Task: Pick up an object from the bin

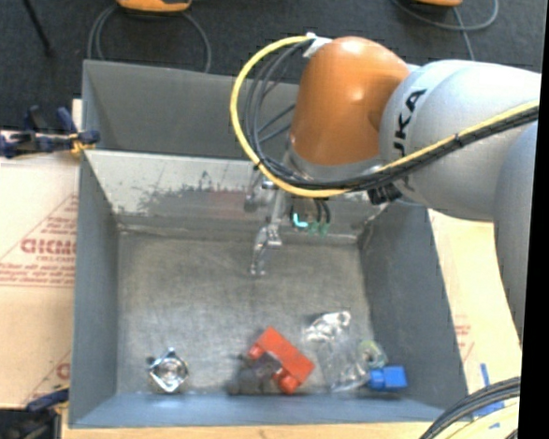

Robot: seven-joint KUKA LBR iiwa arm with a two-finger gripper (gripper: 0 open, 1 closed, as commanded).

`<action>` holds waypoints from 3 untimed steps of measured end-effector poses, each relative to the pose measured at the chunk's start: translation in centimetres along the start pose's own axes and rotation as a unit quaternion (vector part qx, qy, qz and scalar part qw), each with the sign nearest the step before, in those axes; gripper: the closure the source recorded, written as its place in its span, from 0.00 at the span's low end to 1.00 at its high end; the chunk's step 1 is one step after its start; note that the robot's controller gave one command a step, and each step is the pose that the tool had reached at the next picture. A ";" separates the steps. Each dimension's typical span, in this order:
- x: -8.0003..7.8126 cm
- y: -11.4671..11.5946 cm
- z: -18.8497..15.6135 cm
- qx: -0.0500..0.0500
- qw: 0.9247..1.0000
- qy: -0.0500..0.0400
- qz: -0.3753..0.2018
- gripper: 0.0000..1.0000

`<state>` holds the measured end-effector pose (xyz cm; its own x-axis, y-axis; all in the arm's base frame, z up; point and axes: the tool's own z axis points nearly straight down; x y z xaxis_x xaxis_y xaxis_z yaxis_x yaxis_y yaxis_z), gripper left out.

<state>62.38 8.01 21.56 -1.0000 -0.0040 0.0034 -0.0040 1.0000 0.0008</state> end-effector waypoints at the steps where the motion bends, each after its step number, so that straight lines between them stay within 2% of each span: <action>1: 0.9 -8.1 9.6 0.002 1.000 0.000 0.007 0.00; 2: 8.9 -8.9 8.1 0.001 0.998 -0.001 -0.055 0.00; 3: 12.9 -6.1 14.3 0.000 0.994 -0.010 -0.109 0.00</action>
Offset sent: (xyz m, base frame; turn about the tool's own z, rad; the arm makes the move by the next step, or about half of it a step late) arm -0.0079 -0.0763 -0.0922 0.0085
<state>49.43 1.91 7.27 -0.9751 -0.2213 -0.0162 -0.2214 0.9752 -0.0004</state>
